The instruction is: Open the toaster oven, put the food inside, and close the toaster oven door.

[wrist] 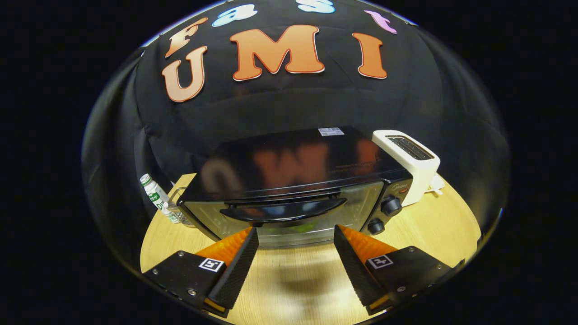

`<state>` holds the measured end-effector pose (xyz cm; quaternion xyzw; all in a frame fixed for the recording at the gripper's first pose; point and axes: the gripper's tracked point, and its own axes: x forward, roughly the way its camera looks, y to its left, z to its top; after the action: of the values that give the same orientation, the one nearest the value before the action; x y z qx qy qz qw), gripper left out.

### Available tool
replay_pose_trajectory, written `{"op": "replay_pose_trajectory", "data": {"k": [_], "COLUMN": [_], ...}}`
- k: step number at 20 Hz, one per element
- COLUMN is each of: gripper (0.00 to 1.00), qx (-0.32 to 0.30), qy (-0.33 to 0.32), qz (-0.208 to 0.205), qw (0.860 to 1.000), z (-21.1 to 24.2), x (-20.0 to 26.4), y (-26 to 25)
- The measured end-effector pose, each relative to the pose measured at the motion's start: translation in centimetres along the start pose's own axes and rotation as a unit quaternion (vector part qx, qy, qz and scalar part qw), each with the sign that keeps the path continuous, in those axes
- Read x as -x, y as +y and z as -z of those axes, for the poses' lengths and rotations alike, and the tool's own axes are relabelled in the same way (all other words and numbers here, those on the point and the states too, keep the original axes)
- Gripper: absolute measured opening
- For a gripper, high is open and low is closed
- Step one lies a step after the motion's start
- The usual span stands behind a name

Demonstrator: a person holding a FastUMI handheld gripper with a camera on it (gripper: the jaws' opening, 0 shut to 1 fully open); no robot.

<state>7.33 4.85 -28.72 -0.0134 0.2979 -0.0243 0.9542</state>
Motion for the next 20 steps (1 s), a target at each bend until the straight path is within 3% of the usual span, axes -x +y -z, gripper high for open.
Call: {"op": "replay_pose_trajectory", "data": {"k": [4,13,20], "gripper": [0.99,1.0,0.99], "qx": [0.004,0.042,0.046], "qy": [-0.031,-0.149,-0.215], "qz": [-0.007,0.006,0.017], "qw": [0.999,0.988,0.975], "z": [-3.3,-17.1,-22.8], "x": [2.2,10.4,17.5], "y": [-0.7,-5.2,-8.0]}}
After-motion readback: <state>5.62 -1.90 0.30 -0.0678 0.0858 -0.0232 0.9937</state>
